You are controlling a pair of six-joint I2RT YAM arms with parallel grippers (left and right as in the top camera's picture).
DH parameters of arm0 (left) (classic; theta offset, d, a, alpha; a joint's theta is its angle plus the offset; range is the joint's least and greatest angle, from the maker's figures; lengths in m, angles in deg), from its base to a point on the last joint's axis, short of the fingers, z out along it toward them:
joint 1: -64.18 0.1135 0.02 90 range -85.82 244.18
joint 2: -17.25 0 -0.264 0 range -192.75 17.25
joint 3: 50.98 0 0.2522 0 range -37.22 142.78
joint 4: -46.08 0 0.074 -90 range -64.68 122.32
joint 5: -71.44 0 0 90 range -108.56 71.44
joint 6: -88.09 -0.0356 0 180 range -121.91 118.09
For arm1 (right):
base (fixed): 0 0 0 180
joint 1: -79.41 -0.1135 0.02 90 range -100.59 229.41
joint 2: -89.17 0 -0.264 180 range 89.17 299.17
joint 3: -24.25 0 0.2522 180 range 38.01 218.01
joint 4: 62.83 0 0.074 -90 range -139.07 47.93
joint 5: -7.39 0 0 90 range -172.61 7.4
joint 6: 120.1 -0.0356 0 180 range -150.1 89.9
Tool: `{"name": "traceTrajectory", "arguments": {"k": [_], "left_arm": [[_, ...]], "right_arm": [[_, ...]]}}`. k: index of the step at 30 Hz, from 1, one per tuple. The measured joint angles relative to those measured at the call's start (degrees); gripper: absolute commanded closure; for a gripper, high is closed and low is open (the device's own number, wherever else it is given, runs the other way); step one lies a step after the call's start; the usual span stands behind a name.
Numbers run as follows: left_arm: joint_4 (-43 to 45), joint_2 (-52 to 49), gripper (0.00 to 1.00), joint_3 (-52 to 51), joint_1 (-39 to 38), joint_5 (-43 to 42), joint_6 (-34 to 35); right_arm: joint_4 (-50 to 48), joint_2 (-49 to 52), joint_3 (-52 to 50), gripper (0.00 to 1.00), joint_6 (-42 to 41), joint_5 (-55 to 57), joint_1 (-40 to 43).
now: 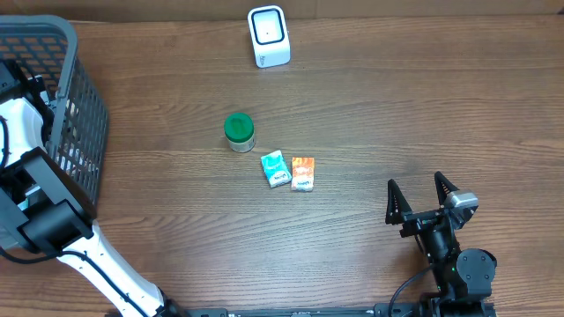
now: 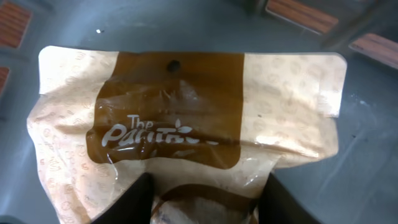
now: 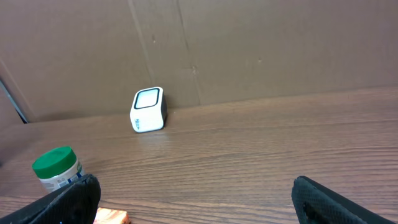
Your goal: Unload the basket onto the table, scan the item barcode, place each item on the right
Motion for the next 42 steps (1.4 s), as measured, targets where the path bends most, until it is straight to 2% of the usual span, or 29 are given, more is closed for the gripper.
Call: {"name": "traceTrajectory", "arguments": {"k": [2, 10, 23, 42], "left_arm": [[-0.2, 0.0, 0.96, 0.1, 0.0, -0.1, 0.1], [-0.7, 0.0, 0.96, 0.6, 0.0, -0.2, 0.1], [-8.0, 0.2, 0.96, 5.8, 0.0, -1.2, 1.6], [-10.5, 17.3, 0.96, 6.5, 0.0, -2.1, 2.3]], "right_arm": [[0.0, 0.0, 0.0, 0.0, 0.0, 0.0, 0.0], [0.0, 0.0, 0.0, 0.0, 0.0, 0.0, 0.0], [0.0, 0.0, 0.0, 0.0, 0.0, 0.0, 0.0], [0.0, 0.0, 0.0, 0.0, 0.0, 0.0, 0.0]]}}
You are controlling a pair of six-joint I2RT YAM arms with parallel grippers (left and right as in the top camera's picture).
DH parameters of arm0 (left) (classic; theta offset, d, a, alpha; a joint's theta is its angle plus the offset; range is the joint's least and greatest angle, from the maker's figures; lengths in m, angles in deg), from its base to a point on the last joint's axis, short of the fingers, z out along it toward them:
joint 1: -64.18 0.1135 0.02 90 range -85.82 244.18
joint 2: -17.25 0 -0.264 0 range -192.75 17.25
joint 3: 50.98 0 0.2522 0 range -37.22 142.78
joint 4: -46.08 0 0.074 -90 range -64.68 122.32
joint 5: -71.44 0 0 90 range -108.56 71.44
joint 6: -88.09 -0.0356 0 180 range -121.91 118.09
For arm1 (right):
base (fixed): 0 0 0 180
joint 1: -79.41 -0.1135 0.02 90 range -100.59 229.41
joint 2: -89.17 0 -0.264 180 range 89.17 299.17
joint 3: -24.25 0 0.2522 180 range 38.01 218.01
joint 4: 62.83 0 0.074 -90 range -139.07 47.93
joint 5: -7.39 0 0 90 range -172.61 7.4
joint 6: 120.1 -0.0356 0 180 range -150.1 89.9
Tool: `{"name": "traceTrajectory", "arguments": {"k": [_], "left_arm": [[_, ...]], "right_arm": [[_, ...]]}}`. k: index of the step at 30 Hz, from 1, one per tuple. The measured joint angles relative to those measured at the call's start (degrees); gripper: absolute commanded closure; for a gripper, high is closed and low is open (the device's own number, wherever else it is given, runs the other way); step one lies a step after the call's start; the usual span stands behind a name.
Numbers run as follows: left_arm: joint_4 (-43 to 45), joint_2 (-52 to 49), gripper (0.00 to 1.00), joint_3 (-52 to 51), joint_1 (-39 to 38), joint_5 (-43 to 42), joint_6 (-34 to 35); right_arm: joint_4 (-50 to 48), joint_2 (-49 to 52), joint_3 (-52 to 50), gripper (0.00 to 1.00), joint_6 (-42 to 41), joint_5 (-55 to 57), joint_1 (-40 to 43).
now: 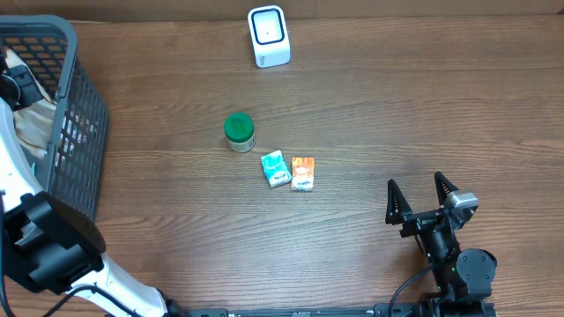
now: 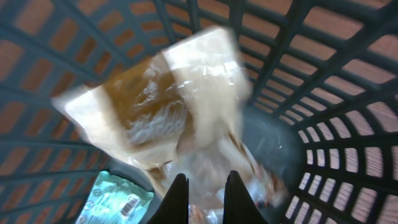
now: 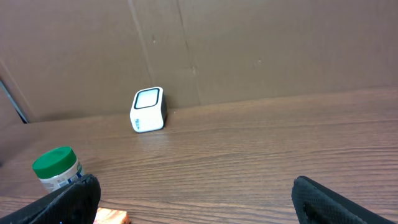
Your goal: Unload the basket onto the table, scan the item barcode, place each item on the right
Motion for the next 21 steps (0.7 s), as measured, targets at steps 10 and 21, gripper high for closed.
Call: {"name": "traceTrajectory", "arguments": {"k": [10, 21], "left_arm": [[-0.3, 7.2, 0.96, 0.0, 0.0, 0.4, 1.7], [-13.2, 9.2, 0.39, 0.5, 5.4, 6.4, 19.1]], "right_arm": [[0.0, 0.0, 0.0, 0.0, 0.0, 0.0, 0.0], [0.0, 0.0, 0.0, 0.0, 0.0, 0.0, 0.0]]}}
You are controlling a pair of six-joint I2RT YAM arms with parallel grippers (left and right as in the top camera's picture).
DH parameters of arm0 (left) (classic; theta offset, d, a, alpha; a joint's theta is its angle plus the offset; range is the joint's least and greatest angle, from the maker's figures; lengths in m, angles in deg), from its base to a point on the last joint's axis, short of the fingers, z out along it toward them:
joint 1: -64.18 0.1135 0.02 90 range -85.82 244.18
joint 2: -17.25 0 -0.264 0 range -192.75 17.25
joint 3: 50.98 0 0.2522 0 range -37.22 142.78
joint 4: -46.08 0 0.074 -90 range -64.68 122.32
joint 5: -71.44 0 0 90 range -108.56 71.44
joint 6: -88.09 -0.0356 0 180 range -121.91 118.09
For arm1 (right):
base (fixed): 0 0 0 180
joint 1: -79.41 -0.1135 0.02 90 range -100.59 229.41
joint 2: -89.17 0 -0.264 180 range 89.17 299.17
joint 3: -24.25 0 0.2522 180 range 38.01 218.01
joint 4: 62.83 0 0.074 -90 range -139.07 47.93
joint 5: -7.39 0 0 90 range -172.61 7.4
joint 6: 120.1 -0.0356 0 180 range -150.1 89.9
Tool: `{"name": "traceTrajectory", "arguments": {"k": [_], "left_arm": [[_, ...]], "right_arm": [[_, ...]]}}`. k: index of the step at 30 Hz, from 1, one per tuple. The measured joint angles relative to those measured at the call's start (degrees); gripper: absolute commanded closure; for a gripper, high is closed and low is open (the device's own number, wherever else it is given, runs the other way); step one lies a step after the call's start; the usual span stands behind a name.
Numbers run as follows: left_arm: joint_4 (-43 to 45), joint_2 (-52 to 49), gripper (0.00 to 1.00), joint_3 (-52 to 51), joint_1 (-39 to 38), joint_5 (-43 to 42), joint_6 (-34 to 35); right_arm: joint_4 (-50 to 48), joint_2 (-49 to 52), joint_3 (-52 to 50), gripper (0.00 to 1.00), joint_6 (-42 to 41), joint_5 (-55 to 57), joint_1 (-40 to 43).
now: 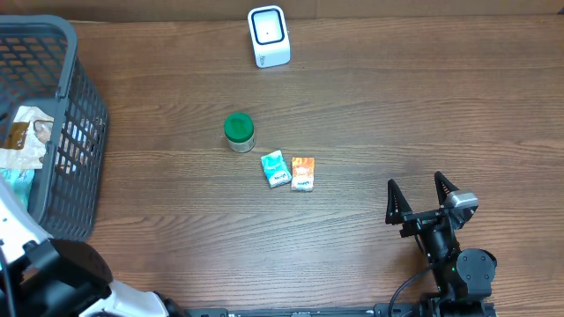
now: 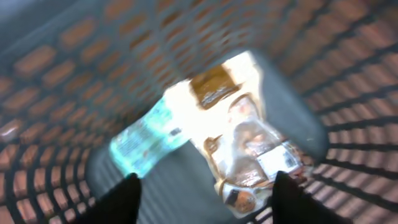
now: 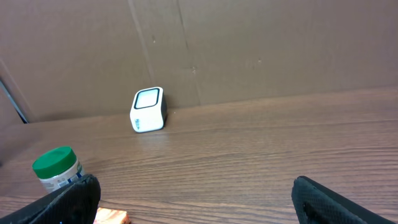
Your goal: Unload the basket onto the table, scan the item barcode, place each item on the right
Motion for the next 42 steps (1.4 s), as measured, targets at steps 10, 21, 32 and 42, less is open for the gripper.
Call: {"name": "traceTrajectory", "arguments": {"k": [10, 21, 32, 42], "left_arm": [[-4.0, -13.7, 0.27, -1.1, 2.4, -7.5, 5.2], [-0.6, -22.2, 0.27, -1.1, 1.9, -12.2, 8.9], [4.2, -27.5, 0.31, -1.0, -0.5, -17.0, 10.9], [8.2, -27.8, 0.96, -1.1, -3.3, -17.7, 11.5]], "right_arm": [[0.0, 0.0, 0.0, 0.0, 0.0, 0.0, 0.0], [0.0, 0.0, 0.0, 0.0, 0.0, 0.0, 0.0], [0.0, 0.0, 0.0, 0.0, 0.0, 0.0, 0.0], [0.0, 0.0, 0.0, 0.0, 0.0, 0.0, 0.0]]}}
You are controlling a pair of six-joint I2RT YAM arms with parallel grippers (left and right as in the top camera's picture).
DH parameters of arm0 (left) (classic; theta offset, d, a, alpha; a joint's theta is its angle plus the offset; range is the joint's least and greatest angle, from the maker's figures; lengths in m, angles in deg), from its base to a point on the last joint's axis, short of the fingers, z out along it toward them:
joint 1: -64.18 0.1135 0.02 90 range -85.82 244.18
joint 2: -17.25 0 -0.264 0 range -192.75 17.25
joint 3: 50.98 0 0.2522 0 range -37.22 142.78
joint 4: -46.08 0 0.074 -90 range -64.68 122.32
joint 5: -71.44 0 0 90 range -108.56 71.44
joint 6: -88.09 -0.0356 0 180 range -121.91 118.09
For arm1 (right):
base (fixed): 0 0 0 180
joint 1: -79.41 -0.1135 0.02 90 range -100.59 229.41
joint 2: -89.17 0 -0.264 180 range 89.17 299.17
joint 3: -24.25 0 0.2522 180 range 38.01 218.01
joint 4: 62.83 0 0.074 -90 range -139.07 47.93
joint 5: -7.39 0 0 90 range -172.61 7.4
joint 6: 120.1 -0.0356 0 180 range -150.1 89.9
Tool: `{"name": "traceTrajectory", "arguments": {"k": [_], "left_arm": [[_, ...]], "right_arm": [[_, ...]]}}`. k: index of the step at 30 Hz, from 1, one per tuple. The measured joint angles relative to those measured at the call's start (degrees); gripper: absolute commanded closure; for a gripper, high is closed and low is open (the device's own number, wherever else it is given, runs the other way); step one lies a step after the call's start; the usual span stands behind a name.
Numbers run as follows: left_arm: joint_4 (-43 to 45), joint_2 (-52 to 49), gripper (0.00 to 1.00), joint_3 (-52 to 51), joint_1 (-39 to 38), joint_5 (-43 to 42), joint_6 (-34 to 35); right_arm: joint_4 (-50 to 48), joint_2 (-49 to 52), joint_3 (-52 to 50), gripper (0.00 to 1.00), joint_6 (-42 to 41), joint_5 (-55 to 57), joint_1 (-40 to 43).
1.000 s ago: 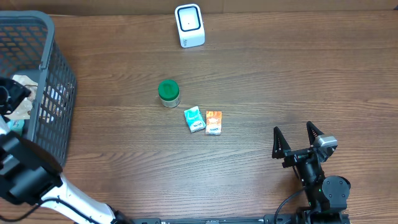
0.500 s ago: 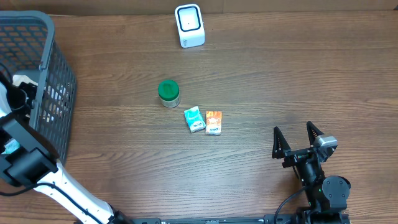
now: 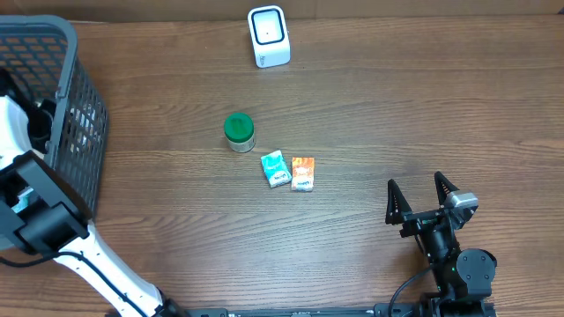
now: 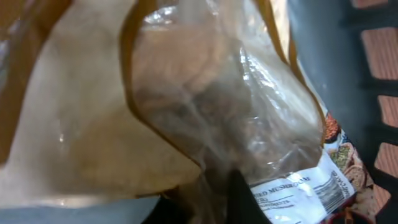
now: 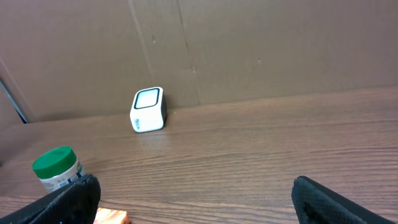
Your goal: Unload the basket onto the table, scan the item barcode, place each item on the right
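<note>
A tan and brown clear-windowed snack bag [image 4: 186, 112] fills the left wrist view, lying in the grey basket [image 3: 84, 114]. My left gripper [image 4: 208, 208] is down inside the basket, its dark fingers close together with a fold of the bag's plastic pinched between them. From overhead only the left arm [image 3: 22, 132] shows. The white scanner [image 3: 268, 35] stands at the table's far edge and is also in the right wrist view [image 5: 148, 109]. My right gripper [image 3: 422, 198] rests open at the near right, holding nothing.
A green-lidded jar [image 3: 239, 132], a teal packet [image 3: 276, 168] and an orange packet [image 3: 302, 173] lie mid-table. A white-labelled packet [image 4: 317, 183] lies under the bag in the basket. Cardboard walls the far edge.
My left gripper was open and high above the basket, with the bag lying on the basket floor. Now it is low in the basket, shut on the bag. The right arm has not moved.
My left gripper was first open just over the bag in the basket. It then had the bag pinched and raised inside the basket. After that it was open and high, the bag lying below. Now it grips the bag again.
</note>
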Motion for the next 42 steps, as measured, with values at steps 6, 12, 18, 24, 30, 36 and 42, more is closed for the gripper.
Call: {"name": "traceTrajectory", "arguments": {"k": [6, 12, 18, 24, 30, 36, 42], "left_arm": [[-0.2, 0.0, 0.96, 0.0, -0.1, -0.2, -1.7], [-1.7, 0.4, 0.96, 0.1, -0.1, -0.1, -3.0], [-3.1, 4.6, 0.96, -1.3, 1.3, 1.3, -3.2], [-4.3, 16.2, 0.96, -1.7, 5.3, 1.7, -3.5], [-6.5, 27.8, 0.96, -1.7, 8.1, 2.0, -4.3], [-6.8, 32.9, 0.96, -1.7, 7.6, 1.9, -4.5], [-7.3, 37.7, 0.57, -1.7, 7.6, 1.8, -5.0]], "right_arm": [[0.0, 0.0, 0.0, 0.0, 0.0, 0.0, 0.0], [0.0, 0.0, 0.0, 0.0, 0.0, 0.0, 0.0], [0.0, 0.0, 0.0, 0.0, 0.0, 0.0, 0.0], [0.0, 0.0, 0.0, 0.0, 0.0, 0.0, 0.0], [0.0, 0.0, 0.0, 0.0, 0.0, 0.0, 0.0], [0.0, 0.0, 0.0, 0.0, 0.0, 0.0, 0.0], [0.0, 0.0, 0.0, 0.0, 0.0, 0.0, 0.0]]}}
